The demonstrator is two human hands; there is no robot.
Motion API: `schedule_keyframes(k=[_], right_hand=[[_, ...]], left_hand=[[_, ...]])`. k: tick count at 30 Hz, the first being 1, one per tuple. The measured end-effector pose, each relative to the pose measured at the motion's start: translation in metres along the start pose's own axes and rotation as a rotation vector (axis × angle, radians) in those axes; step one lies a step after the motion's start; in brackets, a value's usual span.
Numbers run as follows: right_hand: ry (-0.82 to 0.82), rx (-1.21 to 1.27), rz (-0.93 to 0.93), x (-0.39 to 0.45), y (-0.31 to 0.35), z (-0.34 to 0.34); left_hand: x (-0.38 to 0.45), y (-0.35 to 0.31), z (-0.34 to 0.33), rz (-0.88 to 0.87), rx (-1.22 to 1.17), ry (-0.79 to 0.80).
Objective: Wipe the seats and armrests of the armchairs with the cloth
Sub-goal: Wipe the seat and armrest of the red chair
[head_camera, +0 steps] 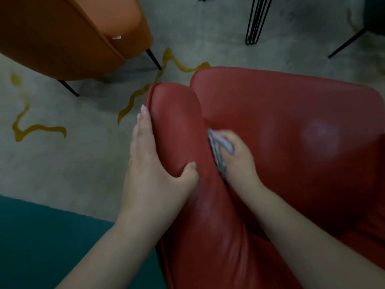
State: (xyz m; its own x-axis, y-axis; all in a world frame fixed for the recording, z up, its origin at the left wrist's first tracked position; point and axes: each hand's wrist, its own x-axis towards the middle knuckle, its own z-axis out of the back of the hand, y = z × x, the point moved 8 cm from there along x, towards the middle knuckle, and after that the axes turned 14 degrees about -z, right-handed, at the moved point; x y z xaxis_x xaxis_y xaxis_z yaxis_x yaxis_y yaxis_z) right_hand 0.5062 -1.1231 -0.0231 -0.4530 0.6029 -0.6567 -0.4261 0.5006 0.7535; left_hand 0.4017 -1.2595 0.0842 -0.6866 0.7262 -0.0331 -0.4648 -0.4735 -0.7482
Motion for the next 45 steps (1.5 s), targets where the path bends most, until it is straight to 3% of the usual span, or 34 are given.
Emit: schedule_keyframes(k=[2,3,8,11,15,18,21,23,26,28,33,35,38,41,45], right_hand=[[0.008,-0.044,-0.147,-0.012,-0.028,0.012],[0.01,-0.053,-0.131,-0.012,-0.022,0.012],[-0.022,0.016,0.268,0.022,0.11,-0.03],[-0.002,-0.136,0.365,0.019,0.11,-0.056],[-0.02,0.005,0.098,0.003,0.025,-0.01],[0.019,-0.051,-0.066,-0.017,-0.006,0.006],[-0.051,-0.023,0.128,-0.002,0.055,-0.005],[-0.014,0.001,0.282,0.002,0.096,-0.031],[-0.085,-0.225,0.413,-0.017,0.088,-0.047],[-0.113,-0.262,0.381,-0.04,0.061,-0.03],[-0.04,-0.342,0.165,-0.073,0.024,0.011],[-0.049,-0.393,0.135,-0.072,0.033,0.018],[-0.118,-0.278,0.118,-0.066,0.061,0.032],[-0.201,-0.307,0.131,-0.068,0.08,0.04],[-0.19,-0.355,0.155,-0.08,0.093,0.024]], left_hand=[[-0.001,0.0,0.0,0.008,0.01,-0.005],[0.0,0.0,0.0,0.008,0.018,-0.012],[0.0,0.002,0.0,0.002,0.065,-0.029],[0.001,0.003,0.001,0.007,0.074,-0.036],[0.0,0.002,0.0,0.011,0.064,-0.036],[0.0,-0.001,0.0,0.005,0.063,-0.036],[0.001,-0.002,0.0,-0.005,0.079,-0.048],[0.001,0.0,-0.001,-0.015,0.093,-0.056],[0.001,0.005,-0.002,-0.009,0.079,-0.06],[0.001,0.007,-0.003,-0.013,0.055,-0.049],[0.003,0.004,0.0,-0.023,0.015,0.078],[0.004,0.006,0.004,-0.016,-0.019,0.181],[0.003,0.014,0.02,0.027,-0.062,0.286],[-0.004,0.03,0.047,0.06,0.095,0.305],[-0.009,0.055,0.081,0.035,0.38,0.419]])
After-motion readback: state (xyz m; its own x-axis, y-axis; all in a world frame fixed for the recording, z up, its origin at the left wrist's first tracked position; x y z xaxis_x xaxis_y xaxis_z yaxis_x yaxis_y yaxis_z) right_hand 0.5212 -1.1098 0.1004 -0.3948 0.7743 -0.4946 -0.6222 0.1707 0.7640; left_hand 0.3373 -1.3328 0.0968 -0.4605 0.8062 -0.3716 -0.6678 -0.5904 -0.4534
